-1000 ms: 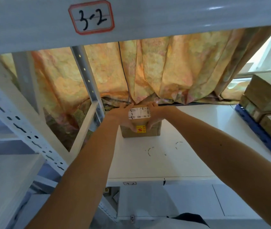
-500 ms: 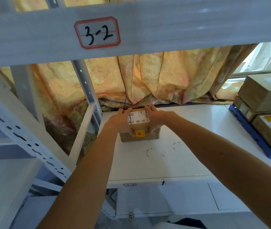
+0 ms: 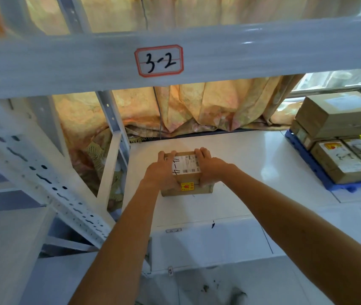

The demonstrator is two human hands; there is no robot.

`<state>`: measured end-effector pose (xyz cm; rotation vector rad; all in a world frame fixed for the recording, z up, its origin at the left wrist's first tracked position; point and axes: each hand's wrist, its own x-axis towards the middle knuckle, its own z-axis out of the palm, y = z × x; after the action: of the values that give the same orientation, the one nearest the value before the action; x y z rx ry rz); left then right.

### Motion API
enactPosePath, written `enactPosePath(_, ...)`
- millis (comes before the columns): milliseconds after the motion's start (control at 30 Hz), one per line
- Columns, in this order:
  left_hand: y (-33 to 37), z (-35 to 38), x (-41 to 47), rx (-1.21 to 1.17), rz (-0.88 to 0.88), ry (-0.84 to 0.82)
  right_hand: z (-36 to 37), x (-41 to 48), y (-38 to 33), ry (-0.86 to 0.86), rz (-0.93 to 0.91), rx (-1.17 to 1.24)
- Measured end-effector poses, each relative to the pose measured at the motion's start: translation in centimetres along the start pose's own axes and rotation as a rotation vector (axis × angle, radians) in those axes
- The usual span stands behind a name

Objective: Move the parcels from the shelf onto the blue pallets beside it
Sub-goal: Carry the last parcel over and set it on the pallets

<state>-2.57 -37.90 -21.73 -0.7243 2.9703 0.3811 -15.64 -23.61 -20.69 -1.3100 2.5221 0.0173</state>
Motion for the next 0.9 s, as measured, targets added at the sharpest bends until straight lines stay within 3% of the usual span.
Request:
enactPosePath(400, 6.6, -1.6, -8.2, 0.148, 0.05, -0.024, -0.7, -10.8, 1.1, 0.028, -0.012, -0.052)
enactPosePath(900, 27.9, -1.8, -20.4, 0.254, 0.244, 0.029, -1.3, -34.3, 13.2, 0.165, 0.125, -0.013)
